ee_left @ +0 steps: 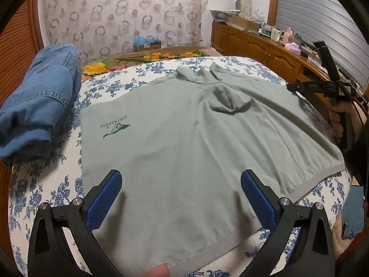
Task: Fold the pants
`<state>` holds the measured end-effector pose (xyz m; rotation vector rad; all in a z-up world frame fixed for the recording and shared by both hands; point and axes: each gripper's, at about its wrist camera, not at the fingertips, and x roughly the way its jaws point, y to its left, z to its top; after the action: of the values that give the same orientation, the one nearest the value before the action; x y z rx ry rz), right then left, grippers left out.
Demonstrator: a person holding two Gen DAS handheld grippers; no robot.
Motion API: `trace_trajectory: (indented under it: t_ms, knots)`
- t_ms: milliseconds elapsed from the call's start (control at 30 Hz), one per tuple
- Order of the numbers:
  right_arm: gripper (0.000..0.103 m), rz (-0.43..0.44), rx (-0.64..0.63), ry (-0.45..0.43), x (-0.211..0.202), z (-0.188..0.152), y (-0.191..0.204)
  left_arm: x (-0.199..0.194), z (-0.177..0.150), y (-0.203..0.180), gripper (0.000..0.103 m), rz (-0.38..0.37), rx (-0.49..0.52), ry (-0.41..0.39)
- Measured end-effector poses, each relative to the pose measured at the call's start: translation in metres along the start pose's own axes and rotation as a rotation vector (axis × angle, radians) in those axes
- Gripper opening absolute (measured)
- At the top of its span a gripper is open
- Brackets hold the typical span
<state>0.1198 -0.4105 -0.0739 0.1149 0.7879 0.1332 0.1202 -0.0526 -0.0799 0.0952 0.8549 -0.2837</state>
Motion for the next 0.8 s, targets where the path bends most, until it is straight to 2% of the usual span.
trace_trajectory:
  t_ms: [167, 333, 600, 800]
  knots:
    - [0.003, -0.112, -0.025, -0.032, -0.004, 0.004, -0.005, 0.007, -0.001, 0.002, 0.103, 0.005, 0.003, 0.012]
    - [0.003, -0.129, -0.021, -0.027, -0.008, -0.002, -0.001, 0.014, -0.004, 0.001, 0.103, 0.012, 0.014, 0.046]
    - [0.005, -0.117, -0.066, -0.068, -0.014, 0.001, 0.016, 0.022, -0.004, -0.001, 0.103, 0.010, 0.021, 0.086]
    - [0.010, -0.012, -0.072, -0.144, -0.051, -0.020, 0.029, 0.022, -0.005, -0.002, 0.103, 0.014, 0.023, 0.086]
